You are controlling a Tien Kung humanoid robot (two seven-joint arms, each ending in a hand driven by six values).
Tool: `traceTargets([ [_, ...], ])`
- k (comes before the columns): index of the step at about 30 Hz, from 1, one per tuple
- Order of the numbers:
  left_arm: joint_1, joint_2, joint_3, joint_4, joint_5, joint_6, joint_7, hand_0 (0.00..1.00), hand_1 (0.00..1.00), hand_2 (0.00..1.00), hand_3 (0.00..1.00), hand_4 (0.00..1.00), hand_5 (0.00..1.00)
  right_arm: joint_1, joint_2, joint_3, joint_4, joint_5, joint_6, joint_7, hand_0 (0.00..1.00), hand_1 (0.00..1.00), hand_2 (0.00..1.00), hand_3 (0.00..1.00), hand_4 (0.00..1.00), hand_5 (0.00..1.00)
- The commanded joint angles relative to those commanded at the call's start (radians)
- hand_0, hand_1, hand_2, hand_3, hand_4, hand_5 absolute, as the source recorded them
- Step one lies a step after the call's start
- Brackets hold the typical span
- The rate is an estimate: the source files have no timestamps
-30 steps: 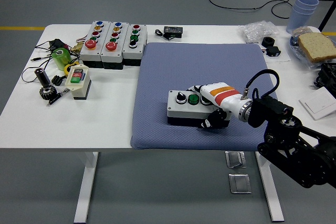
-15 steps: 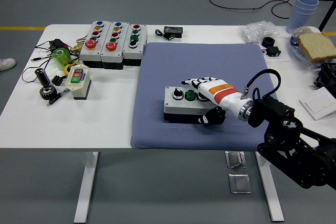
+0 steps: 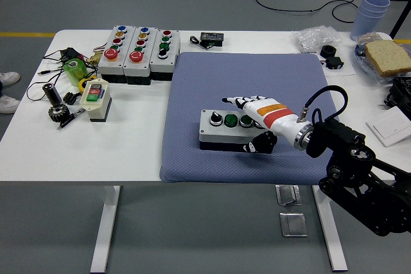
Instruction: Pick up the button,place it on the desk,press the button,press the button
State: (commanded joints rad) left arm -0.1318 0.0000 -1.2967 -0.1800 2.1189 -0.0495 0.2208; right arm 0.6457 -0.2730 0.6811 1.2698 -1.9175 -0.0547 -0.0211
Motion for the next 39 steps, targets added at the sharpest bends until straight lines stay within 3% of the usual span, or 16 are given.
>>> traceTargets([
  [6, 0.003, 0.000, 0.000, 0.000, 0.003, 0.000, 0.000, 0.653, 0.633, 0.632, 0.554, 0.329, 0.860, -0.040, -0.028, 0.062, 0.095, 0.017, -0.049, 0.027, 0.944, 0.858, 0.982, 0.998, 0.946, 0.059],
  [7, 0.003, 0.000, 0.001, 0.000, 0.002, 0.001, 0.000, 0.652, 0.633, 0.632, 0.555, 0.326, 0.855, -0.048, -0.032, 0.073, 0.107, 0.021, -0.061, 0.029, 0.880, 0.769, 0.908, 0.971, 0.933, 0.073],
  [9, 0.003, 0.000, 0.002, 0.000, 0.000, 0.002, -0.001, 0.652, 0.633, 0.632, 0.555, 0.326, 0.855, -0.071, -0.046, 0.095, 0.139, 0.038, -0.111, 0.033, 0.880, 0.769, 0.908, 0.971, 0.933, 0.073],
  [12, 0.002, 0.000, 0.004, 0.000, -0.004, 0.003, -0.001, 0.652, 0.633, 0.632, 0.555, 0.326, 0.855, -0.095, -0.063, 0.110, 0.163, 0.068, -0.240, 0.059, 0.880, 0.769, 0.908, 0.971, 0.933, 0.073],
  [13, 0.002, 0.000, 0.003, 0.000, -0.005, 0.004, -0.001, 0.652, 0.632, 0.631, 0.554, 0.328, 0.858, -0.105, -0.071, 0.114, 0.172, 0.093, -0.277, 0.065, 0.387, 0.267, 0.476, 0.715, 0.770, 0.058],
  [16, 0.000, 0.000, 0.005, 0.000, -0.005, 0.004, -0.001, 0.652, 0.632, 0.631, 0.554, 0.328, 0.858, -0.123, -0.085, 0.119, 0.186, 0.152, -0.355, 0.081, 0.387, 0.267, 0.476, 0.715, 0.770, 0.058],
  [18, -0.002, 0.000, 0.004, 0.000, -0.006, 0.004, -0.001, 0.652, 0.632, 0.631, 0.554, 0.328, 0.858, -0.142, -0.098, 0.128, 0.195, 0.168, -0.325, 0.068, 0.387, 0.267, 0.476, 0.715, 0.770, 0.058],
  [19, -0.003, 0.000, 0.003, 0.000, -0.005, 0.004, 0.000, 0.653, 0.632, 0.631, 0.555, 0.328, 0.853, -0.149, -0.102, 0.131, 0.196, 0.167, -0.307, 0.060, 0.193, 0.002, 0.271, 0.576, 0.745, 0.097],
  [22, -0.004, 0.000, 0.004, 0.000, -0.005, 0.005, 0.000, 0.653, 0.632, 0.631, 0.555, 0.328, 0.853, -0.163, -0.108, 0.136, 0.196, 0.162, -0.272, 0.041, 0.193, 0.002, 0.271, 0.576, 0.745, 0.097],
  [24, -0.004, 0.000, 0.004, 0.000, -0.006, 0.005, 0.000, 0.653, 0.632, 0.631, 0.555, 0.328, 0.853, -0.174, -0.111, 0.143, 0.199, 0.143, -0.212, 0.009, 0.193, 0.002, 0.271, 0.576, 0.745, 0.097],
  [25, -0.004, 0.000, 0.004, 0.000, -0.006, 0.005, 0.000, 0.653, 0.632, 0.631, 0.553, 0.330, 0.856, -0.176, -0.111, 0.144, 0.200, 0.137, -0.197, 0.002, 0.185, 0.002, 0.235, 0.564, 0.745, 0.148],
  [30, -0.004, 0.000, 0.003, 0.000, -0.003, 0.005, 0.000, 0.653, 0.632, 0.631, 0.553, 0.330, 0.856, -0.177, -0.109, 0.143, 0.198, 0.097, -0.113, -0.047, 0.185, 0.002, 0.235, 0.564, 0.745, 0.148],
  [39, -0.006, 0.000, 0.004, 0.000, -0.002, 0.005, 0.000, 0.652, 0.632, 0.631, 0.552, 0.328, 0.854, -0.169, -0.098, 0.136, 0.176, 0.049, -0.079, -0.082, 0.180, 0.002, 0.234, 0.578, 0.764, 0.196],
])
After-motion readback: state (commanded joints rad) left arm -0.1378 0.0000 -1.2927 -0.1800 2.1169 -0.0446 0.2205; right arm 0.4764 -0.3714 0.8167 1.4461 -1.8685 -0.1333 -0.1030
